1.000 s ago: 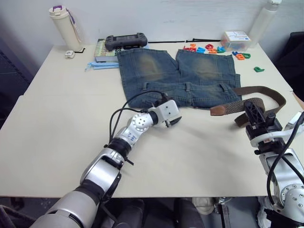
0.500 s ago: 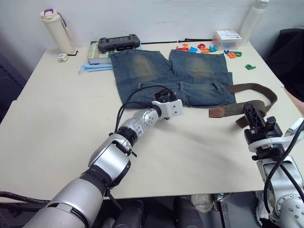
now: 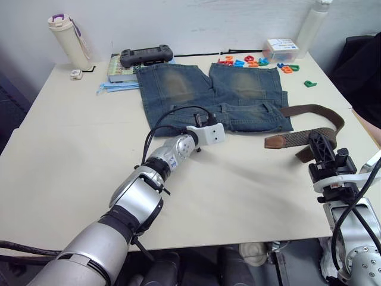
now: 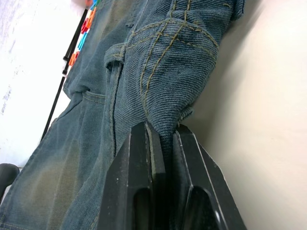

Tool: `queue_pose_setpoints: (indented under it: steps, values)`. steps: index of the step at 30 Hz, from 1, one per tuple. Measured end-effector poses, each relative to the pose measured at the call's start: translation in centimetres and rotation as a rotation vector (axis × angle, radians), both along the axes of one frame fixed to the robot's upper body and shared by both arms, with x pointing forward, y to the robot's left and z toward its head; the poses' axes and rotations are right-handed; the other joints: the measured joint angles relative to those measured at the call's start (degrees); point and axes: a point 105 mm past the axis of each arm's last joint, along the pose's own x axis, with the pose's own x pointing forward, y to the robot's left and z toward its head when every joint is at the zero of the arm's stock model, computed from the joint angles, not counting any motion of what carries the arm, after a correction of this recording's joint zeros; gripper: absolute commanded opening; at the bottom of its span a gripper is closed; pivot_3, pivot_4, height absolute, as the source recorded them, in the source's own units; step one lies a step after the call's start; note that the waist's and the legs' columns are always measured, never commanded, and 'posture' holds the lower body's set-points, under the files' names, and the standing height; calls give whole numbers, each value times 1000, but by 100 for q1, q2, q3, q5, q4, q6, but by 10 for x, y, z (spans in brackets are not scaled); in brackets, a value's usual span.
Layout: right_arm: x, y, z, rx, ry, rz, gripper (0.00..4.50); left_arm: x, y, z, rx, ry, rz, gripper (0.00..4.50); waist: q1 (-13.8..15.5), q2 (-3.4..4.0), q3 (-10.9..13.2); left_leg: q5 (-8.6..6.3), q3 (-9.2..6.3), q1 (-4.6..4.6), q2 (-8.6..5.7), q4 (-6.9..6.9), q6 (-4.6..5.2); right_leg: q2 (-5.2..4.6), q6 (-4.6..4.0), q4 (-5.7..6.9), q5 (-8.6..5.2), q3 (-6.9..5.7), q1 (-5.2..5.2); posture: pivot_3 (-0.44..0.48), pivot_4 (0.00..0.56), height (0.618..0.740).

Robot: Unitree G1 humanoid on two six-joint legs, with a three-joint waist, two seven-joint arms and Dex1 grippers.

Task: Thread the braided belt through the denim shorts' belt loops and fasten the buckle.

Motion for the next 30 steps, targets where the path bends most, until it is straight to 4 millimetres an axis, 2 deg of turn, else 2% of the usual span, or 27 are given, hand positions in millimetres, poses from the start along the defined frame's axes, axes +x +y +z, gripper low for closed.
queue_pose_setpoints:
  steps: [6,11,14,17,20,26,30]
  values:
    - [1,2,2,-8,-9,-3,0,-12,9,-7,-73,55,-128,15,-16,2,-2,-1,27,24,13,-33,-2,10,0,-6,0,26,-2,0,150,714]
    - [4,9,16,-35,-57,7,0,-49,21,-17,-184,100,-303,15,-27,22,-18,-6,37,25,21,-57,3,15,-1,-6,-1,36,-8,0,150,714]
    - [5,9,21,-68,-57,-7,0,-78,34,-24,-226,153,-332,15,-38,27,-21,-22,38,21,20,-54,15,15,-2,-11,-1,38,-11,0,150,714]
    - [5,7,24,-95,-46,-24,0,-106,48,-32,-222,224,-323,15,-56,27,-21,-29,38,19,21,-52,18,16,-4,-14,-2,38,-11,0,150,714]
    - [5,5,28,-129,-33,-44,0,-122,66,-36,-141,260,-289,15,-64,28,-21,-27,44,21,26,-50,13,23,-6,-23,-3,38,-9,0,150,714]
    - [2,1,33,-202,0,-84,0,-137,94,-34,-25,266,-194,15,-99,28,-21,-19,46,35,42,-54,-4,37,-13,-21,-4,39,-8,0,150,714]
    - [2,-1,28,-232,41,-109,0,-149,99,-32,-46,322,-156,15,-126,28,-21,-21,47,34,42,-55,-5,37,-15,-23,-6,40,-9,0,150,714]
